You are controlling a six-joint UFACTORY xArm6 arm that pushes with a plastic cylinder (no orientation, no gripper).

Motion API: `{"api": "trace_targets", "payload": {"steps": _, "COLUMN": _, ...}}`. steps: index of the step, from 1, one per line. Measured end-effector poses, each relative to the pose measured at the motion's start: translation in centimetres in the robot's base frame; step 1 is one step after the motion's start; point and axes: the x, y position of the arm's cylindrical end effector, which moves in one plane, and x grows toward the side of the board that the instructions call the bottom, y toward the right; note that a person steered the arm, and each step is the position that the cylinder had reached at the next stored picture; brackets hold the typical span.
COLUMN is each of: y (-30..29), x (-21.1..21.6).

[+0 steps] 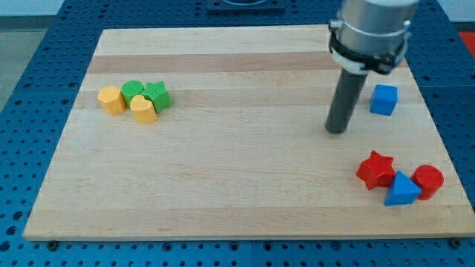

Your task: Push the blue cube to the top of the blue triangle

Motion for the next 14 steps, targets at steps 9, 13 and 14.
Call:
{"api": "trace_targets", "payload": {"steps": 9, "y": 10.8, "x": -5.9}}
{"api": "trace_targets", "payload": {"steps": 13, "y": 8.9, "x": -6.0}}
{"api": "trace_targets", "payload": {"steps": 14, "y": 8.9, "x": -5.8}}
